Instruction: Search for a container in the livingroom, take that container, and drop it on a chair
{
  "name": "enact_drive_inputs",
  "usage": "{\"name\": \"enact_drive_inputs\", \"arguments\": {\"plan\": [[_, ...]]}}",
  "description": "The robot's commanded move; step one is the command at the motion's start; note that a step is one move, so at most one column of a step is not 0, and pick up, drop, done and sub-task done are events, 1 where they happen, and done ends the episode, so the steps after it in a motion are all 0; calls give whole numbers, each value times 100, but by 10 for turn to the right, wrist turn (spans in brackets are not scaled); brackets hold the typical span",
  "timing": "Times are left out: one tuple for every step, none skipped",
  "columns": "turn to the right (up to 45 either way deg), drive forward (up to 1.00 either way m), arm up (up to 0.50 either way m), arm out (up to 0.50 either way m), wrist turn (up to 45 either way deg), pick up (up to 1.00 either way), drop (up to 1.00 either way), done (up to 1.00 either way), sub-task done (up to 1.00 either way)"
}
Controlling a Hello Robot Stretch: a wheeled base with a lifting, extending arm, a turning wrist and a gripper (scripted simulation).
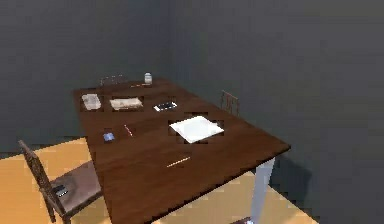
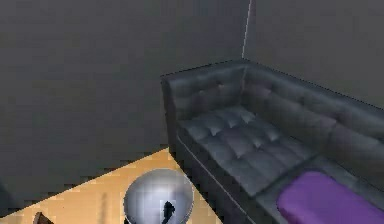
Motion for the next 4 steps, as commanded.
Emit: {"name": "enact_drive_inputs", "arguments": {"plan": [[-450,0,0,0,0,0,0,0,0],[-450,0,0,0,0,0,0,0,0],[-60,0,0,0,0,0,0,0,0],[450,0,0,0,0,0,0,0,0]]}}
